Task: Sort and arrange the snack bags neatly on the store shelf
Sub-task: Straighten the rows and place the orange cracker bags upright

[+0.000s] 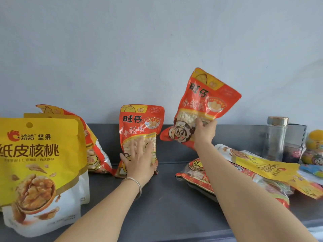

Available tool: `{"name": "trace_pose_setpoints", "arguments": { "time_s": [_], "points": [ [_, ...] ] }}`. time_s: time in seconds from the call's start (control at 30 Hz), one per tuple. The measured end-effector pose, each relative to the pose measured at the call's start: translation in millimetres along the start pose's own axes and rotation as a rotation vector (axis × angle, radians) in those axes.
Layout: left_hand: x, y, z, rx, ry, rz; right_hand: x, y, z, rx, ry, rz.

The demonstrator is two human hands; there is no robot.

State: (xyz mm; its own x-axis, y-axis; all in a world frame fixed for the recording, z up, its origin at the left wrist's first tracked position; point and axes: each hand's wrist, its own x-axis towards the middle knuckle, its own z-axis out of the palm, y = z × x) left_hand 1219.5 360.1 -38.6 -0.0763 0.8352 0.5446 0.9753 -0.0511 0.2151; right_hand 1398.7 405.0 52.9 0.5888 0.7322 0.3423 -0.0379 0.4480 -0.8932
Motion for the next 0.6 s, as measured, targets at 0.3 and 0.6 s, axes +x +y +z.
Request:
{"name": "trace_pose_setpoints", "arguments": {
  "time_s": [0.3, 0.6],
  "points": [
    [-3, -11, -31, -1.056, 0.317, -0.382, -77, 8, 24, -0.278, -0.349, 0.044],
    [-13, -30, -29, -1.082, -0.007, -0.434, -128, 37, 29, -0.483, -0.471, 0.115]
  ]
}}
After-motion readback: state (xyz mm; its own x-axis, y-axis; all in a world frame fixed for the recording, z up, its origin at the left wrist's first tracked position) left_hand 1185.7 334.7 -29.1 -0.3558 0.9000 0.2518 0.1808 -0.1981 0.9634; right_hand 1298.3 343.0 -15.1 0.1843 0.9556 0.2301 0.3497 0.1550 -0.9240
